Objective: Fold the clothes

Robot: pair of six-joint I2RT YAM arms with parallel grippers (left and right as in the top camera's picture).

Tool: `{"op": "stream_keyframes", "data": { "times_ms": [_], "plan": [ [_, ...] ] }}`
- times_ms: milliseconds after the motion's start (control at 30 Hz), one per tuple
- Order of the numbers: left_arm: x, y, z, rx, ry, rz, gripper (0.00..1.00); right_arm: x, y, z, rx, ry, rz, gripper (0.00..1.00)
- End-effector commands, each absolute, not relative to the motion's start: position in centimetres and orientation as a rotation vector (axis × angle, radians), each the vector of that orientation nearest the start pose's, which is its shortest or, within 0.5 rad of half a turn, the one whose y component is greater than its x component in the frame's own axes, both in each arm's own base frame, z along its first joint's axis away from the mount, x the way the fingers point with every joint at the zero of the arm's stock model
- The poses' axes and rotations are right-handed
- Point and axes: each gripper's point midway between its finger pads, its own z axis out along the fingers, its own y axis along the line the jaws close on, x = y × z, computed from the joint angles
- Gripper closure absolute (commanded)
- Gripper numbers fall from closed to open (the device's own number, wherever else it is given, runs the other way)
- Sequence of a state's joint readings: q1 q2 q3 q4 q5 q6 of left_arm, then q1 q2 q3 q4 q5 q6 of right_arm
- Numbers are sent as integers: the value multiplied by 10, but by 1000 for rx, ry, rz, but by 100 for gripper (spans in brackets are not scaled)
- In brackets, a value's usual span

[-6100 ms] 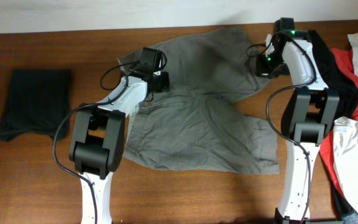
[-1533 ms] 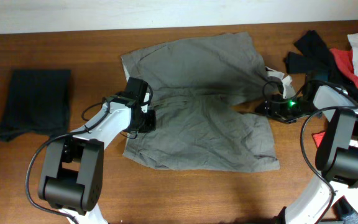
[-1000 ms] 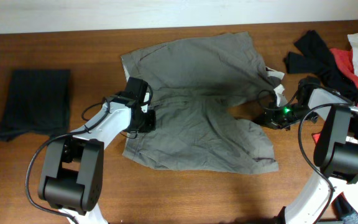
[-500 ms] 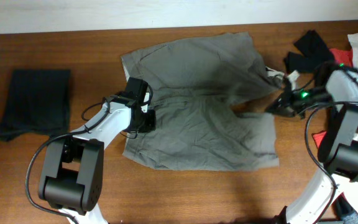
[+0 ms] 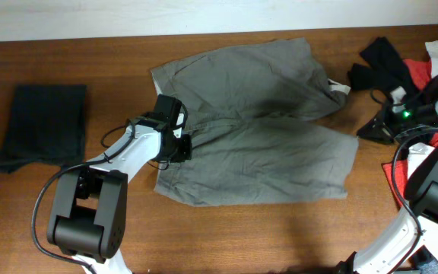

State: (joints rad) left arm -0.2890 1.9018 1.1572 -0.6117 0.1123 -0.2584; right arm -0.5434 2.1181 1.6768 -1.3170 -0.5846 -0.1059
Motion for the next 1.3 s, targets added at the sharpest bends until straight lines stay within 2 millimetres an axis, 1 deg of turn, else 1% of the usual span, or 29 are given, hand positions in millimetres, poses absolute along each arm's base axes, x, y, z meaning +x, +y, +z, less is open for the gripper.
{"op": "stream_keyframes", "data": {
  "times_ms": [0,67,100,200,267,333,400,433,500,533,600,633,700,767,867,967,1033,1167,1233,1267],
  "plan": [
    [352,-124,-6,44,2981,-234,87,353,-133,69,882,2933,760,64],
    [352,-124,-6,44,2981,-234,87,357,-131,72,875,2916,786,57],
    [352,-124,-6,44,2980,-234,87,359,-130,75,869,2907,797,54],
    [352,-124,-6,44,2980,-234,87,364,-121,89,804,2902,846,54],
    [352,-124,-6,44,2980,-234,86,368,-106,101,703,2890,906,55],
    [352,-124,-6,44,2980,-235,87,376,-88,113,551,2845,983,56],
    [353,-124,-6,44,2980,-235,87,383,-75,117,450,2825,1011,55],
    [352,-124,-6,44,2980,-236,87,387,-71,117,414,2823,999,52],
    [353,-125,-6,45,2978,-241,86,394,-69,109,364,2842,922,32],
    [353,-125,-6,45,2977,-247,87,397,-72,103,363,2864,853,23],
    [353,-125,-6,45,2977,-247,86,402,-82,88,416,2921,673,21],
    [353,-125,-6,45,2977,-247,86,403,-85,81,455,2942,607,18],
    [353,-125,-6,45,2978,-247,86,403,-86,73,475,2967,547,10],
    [353,-125,-6,46,2978,-247,86,401,-84,65,487,2985,551,9],
    [353,-125,-6,46,2978,-246,87,396,-82,54,561,3012,566,6],
    [353,-125,-6,46,2978,-247,87,385,-81,46,715,3038,583,7],
    [353,-125,-6,46,2978,-247,87,377,-77,43,786,3060,598,6],
    [353,-126,-6,46,2978,-251,86,366,-68,32,794,3095,621,7],
    [352,-127,-6,47,2979,-262,86,364,-63,24,821,3087,647,8],
    [352,-127,-6,47,2979,-263,87,366,-61,21,816,3072,671,11]
  ]
}}
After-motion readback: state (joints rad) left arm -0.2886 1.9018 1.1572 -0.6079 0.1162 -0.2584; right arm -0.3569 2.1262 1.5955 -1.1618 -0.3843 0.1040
